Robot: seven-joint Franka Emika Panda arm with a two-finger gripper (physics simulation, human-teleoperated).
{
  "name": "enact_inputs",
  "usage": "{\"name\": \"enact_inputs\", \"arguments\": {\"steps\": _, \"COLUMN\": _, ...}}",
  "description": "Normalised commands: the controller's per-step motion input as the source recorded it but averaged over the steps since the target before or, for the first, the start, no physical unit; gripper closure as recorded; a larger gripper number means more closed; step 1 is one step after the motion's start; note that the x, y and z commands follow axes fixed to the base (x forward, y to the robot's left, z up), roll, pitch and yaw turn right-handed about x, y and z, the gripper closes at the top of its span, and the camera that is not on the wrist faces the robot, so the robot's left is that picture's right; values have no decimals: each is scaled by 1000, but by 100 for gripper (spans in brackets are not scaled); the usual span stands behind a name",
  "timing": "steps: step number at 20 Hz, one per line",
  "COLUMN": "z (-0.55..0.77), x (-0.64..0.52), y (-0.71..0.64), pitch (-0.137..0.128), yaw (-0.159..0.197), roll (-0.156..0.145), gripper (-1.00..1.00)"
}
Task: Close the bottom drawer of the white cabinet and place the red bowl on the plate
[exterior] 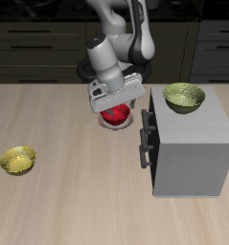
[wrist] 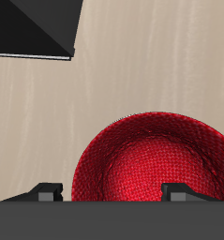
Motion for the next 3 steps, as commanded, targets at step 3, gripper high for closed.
{"name": "enact_inputs", "arguments": {"steps": 3, "z": 9, "x": 28, "y": -27, "pitch": -2, "yaw": -6, "roll": -8, "gripper": -100}}
